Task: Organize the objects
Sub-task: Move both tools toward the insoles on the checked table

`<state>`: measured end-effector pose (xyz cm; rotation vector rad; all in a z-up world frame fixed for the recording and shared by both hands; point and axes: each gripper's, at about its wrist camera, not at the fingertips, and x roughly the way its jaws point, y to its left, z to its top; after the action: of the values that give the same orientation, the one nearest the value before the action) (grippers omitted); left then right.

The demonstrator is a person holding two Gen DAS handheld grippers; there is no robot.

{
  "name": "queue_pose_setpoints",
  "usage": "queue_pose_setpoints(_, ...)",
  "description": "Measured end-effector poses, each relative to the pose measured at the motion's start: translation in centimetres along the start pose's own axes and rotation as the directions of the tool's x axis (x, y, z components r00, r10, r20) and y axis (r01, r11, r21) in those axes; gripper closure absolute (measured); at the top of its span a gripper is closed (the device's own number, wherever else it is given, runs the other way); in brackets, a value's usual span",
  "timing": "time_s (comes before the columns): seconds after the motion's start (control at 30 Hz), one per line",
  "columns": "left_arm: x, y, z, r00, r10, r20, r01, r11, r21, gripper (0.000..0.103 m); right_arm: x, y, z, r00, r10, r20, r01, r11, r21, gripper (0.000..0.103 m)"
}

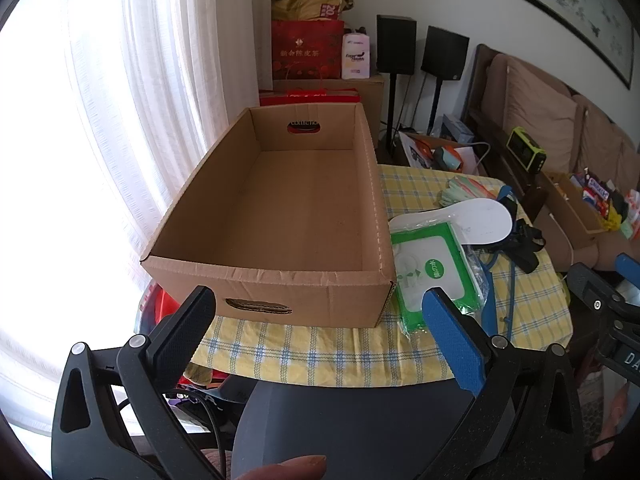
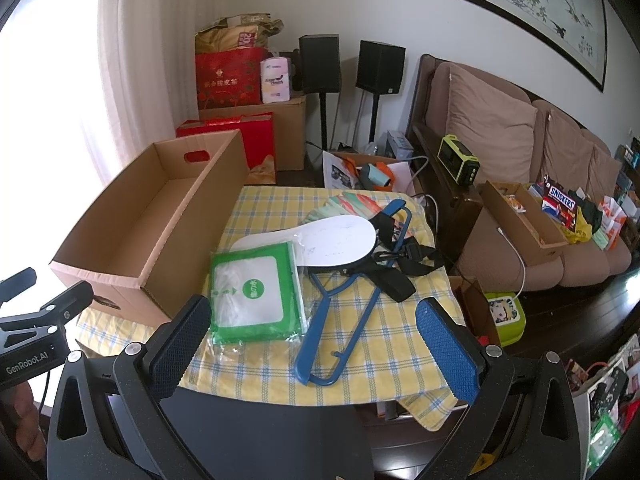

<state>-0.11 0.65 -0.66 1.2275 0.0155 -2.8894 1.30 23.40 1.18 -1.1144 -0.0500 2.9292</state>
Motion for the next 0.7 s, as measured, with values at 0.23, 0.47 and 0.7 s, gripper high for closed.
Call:
queue_pose_setpoints(0.23,0.0,-0.1,0.0,1.000,0.001,0.001,-0.001,1.000,-0.001,0.000,-0.3,0.0,0.2,1.000,0.002,0.002,-0.002,1.000,-0.002,0.000)
queue_pose_setpoints(0.47,0.3,-0.3,-0.2,0.999,-0.021,0.027,0.021,1.000,0.013,0.000,0.1,-0.4,0.2,1.000,0.024,-0.002,-0.024,1.000,-0.005,0.000)
queue_pose_setpoints(0.7,0.8,-0.6,-0.8,0.995,-0.095,0.042,0.094,0.995,0.024,0.000,1.7,-2.1,-0.1,0.999,0.043,-0.011,-0.043,0.999,0.026,0.000)
